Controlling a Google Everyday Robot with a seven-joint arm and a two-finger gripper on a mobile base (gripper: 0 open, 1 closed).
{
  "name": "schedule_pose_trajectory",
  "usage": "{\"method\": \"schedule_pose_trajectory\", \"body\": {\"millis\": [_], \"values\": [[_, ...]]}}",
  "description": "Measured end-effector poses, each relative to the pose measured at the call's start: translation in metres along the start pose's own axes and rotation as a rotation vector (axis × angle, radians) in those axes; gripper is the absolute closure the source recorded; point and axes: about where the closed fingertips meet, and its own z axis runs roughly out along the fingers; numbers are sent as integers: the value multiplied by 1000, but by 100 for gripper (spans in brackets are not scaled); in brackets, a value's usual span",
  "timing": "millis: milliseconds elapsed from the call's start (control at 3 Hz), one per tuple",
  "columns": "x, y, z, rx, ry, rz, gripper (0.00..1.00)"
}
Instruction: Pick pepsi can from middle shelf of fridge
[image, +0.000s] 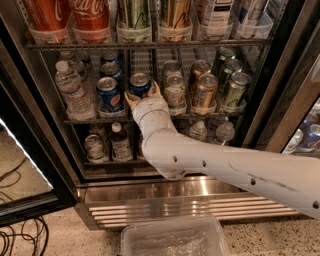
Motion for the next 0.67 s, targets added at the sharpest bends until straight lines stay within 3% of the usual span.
{"method": "schedule_pose_trajectory", "body": {"millis": [667], "values": [[-40,-11,-2,21,-105,13,100]]}}
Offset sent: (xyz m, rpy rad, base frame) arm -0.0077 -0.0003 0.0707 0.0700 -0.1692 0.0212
